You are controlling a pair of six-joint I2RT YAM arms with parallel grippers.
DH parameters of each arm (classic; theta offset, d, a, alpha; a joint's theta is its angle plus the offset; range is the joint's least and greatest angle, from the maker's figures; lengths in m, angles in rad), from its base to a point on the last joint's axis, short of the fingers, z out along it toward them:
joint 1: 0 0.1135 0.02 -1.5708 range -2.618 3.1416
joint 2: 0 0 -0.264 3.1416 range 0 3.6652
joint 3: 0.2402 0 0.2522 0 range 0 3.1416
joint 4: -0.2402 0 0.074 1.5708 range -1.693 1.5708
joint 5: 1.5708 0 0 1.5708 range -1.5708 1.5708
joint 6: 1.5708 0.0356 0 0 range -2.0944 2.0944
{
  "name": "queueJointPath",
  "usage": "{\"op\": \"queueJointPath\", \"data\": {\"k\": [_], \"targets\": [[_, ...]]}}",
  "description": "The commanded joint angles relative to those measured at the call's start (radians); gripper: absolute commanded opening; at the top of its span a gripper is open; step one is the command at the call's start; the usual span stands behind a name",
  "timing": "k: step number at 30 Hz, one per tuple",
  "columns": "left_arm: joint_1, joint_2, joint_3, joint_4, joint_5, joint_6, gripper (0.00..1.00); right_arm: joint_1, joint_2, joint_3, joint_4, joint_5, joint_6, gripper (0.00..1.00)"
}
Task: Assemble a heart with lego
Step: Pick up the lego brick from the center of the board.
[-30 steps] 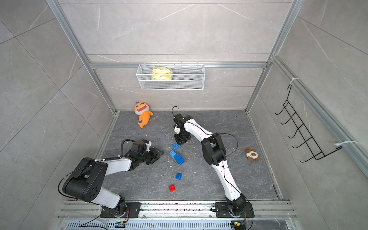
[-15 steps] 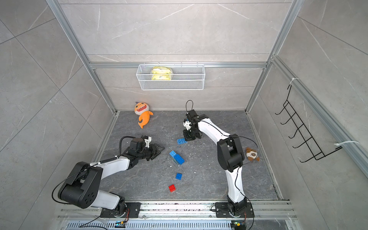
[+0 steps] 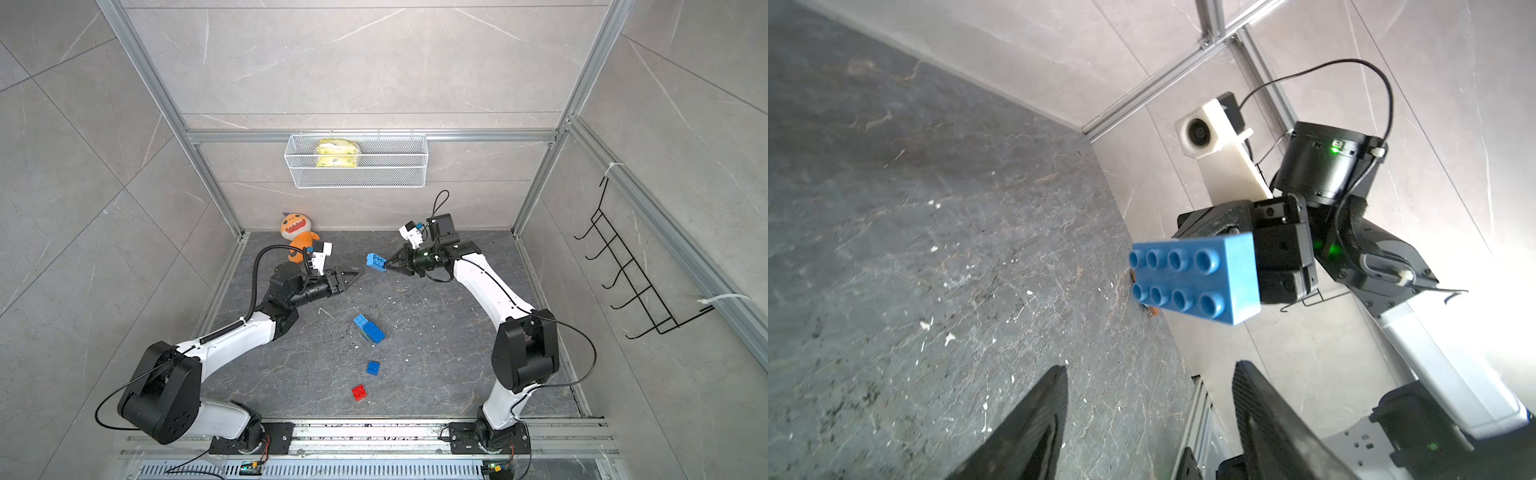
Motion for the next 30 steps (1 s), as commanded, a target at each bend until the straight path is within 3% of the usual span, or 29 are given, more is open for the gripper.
{"op": "queueJointPath", "data": {"k": [1,4,8,11,17,25,30], "targets": [[-0.016,-0.015,0.055,0.103,0.069,0.138,0.69,-0.019,-0.037,-0.035,0.121,-0.135,0.132,0.04],[-0.039,-0.002,0.072,0.164,0.164,0.299,0.7,-0.023,-0.045,-0.051,0.173,-0.165,0.19,0.05],[-0.043,0.007,0.143,-0.013,0.165,0.574,0.7,-0.025,-0.046,-0.039,0.163,-0.206,0.204,0.05],[-0.043,0.045,0.217,-0.067,0.224,0.699,0.71,-0.026,-0.052,-0.042,0.153,-0.224,0.204,0.05],[-0.042,0.078,0.258,-0.103,0.163,0.912,0.7,-0.024,-0.07,-0.053,0.149,-0.259,0.207,0.06],[-0.029,0.137,0.273,-0.045,0.155,0.971,0.7,-0.025,-0.084,-0.057,0.144,-0.292,0.206,0.06],[-0.006,0.156,0.259,0.09,0.185,0.879,0.7,-0.024,-0.077,-0.045,0.099,-0.296,0.174,0.06]]}}
